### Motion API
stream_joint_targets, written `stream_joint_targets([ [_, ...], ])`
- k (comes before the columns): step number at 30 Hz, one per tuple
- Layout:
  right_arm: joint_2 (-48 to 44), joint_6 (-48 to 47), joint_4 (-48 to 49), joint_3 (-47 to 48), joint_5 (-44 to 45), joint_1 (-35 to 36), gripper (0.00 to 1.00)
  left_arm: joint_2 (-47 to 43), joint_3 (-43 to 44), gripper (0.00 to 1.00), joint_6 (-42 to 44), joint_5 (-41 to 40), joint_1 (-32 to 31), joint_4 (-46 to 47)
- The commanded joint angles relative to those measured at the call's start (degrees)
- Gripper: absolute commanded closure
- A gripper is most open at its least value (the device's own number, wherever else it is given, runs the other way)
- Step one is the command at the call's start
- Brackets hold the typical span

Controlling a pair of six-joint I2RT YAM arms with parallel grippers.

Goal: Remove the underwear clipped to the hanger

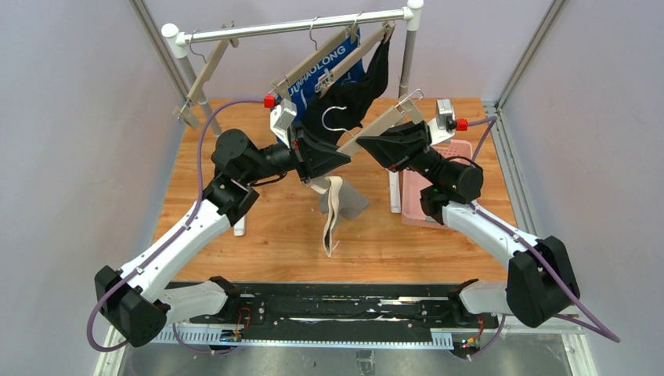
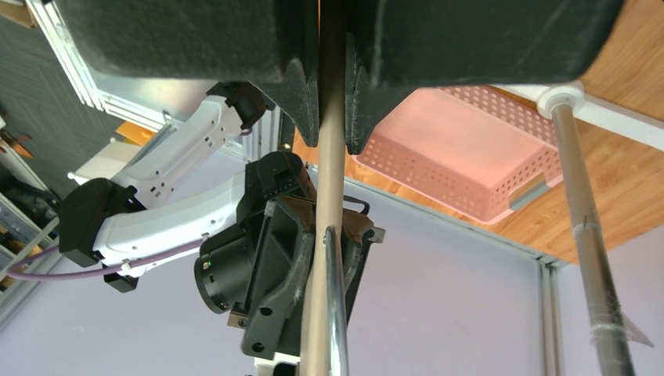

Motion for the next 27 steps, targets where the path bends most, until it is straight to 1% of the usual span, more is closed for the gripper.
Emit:
stream_joint_targets([
  [1,0.05,-1.17,0.65,1.93,-1.44,1.65,0.98,0.35,-0.06,1.00,-0.59,1.20,-0.92,4.00],
  [3,-0.05,-1.65,-0.32,2.01,-1.28,1.67,0.99,0.43,0.03,1.00,-0.62,1.23,-0.92,3.96],
  [4,-0.06,-1.52,-0.50,2.09,-1.23,1.66,0.98,0.52,0.09,1.00,-0.68,1.32,-0.90,4.04],
  [5,0.04,-1.04,-0.45,2.18,-1.30,1.64,0.88,0.60,0.13,1.00,-0.68,1.37,-0.92,4.01],
  [6,0.19,-0.75,-0.14,2.34,-1.61,1.65,0.89,0.71,0.13,1.00,-0.75,1.40,-0.92,3.98],
  [7,0.44,-0.62,0.29,2.62,-2.41,1.73,0.98,0.78,0.13,1.00,-0.72,1.45,-0.92,4.00],
  [8,0.37,-0.81,0.19,2.85,-2.68,1.70,0.99,0.81,0.13,1.00,-0.62,1.53,-0.92,3.96],
  [14,-1.13,-3.58,-2.02,2.01,-1.58,2.09,0.99,0.79,0.07,1.00,-0.68,1.51,-0.92,4.04],
  [15,-1.41,-3.74,-2.51,2.01,-1.50,2.07,0.99,0.65,-0.07,0.99,-0.62,1.56,-0.92,4.07],
  [17,-1.94,-3.69,-3.07,2.24,-1.62,2.09,0.99,0.20,-0.44,0.94,0.03,2.05,-0.92,4.09],
  [20,-3.04,-3.51,-3.93,2.48,-1.66,2.08,0.99,-0.53,-0.93,0.93,1.20,2.86,-0.92,4.14],
  [22,-3.59,-3.15,-4.08,2.49,-1.67,2.09,0.99,-0.97,-1.60,0.92,1.29,1.50,-0.92,4.09],
  [24,-4.06,-2.72,-4.12,2.71,-1.98,2.17,0.99,-1.41,-2.39,0.81,1.68,0.21,-0.88,4.09],
  [25,-4.27,-2.45,-4.25,2.79,-2.07,2.18,0.99,-1.60,-2.68,0.80,1.80,-0.18,-0.92,4.05],
  [27,-4.95,-2.37,-4.37,2.80,-2.44,2.16,0.99,-2.19,-3.25,0.71,2.56,-1.08,-0.91,3.80],
])
